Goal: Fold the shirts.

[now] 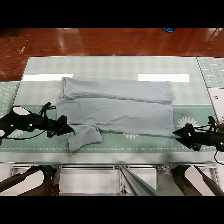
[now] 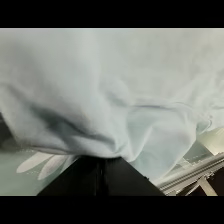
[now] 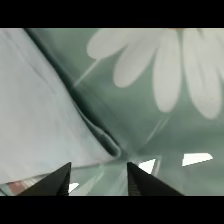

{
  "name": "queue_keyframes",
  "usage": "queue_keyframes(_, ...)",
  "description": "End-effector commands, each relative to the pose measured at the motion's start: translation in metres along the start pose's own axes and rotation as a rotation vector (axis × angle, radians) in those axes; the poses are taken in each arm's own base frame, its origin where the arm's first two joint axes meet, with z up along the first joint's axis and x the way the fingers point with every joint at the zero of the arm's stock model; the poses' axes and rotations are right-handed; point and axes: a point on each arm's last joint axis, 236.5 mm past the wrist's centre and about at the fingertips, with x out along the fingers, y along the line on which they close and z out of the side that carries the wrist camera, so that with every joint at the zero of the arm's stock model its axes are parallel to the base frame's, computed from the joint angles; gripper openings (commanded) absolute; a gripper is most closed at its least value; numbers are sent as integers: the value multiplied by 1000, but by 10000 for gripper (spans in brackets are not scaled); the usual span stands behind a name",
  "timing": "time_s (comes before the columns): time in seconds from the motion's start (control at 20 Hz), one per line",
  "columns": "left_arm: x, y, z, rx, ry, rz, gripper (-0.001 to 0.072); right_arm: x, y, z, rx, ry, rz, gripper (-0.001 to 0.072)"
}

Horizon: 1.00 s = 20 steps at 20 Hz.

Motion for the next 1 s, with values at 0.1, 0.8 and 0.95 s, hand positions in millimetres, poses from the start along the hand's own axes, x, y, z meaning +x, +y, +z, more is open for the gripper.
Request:
queue_keyframes(0.1,0,1,5,15,-21,5,18,33,16,2,-1,68,89,392)
queue_keyframes(0.8,-129,-138,156,329,-402,-109,17,-30,171,97,-456,-147,199,19)
queue_keyframes(0.95,-124,-156,188,333,-380,-121,17,-29,202,138,-461,-202,201,19)
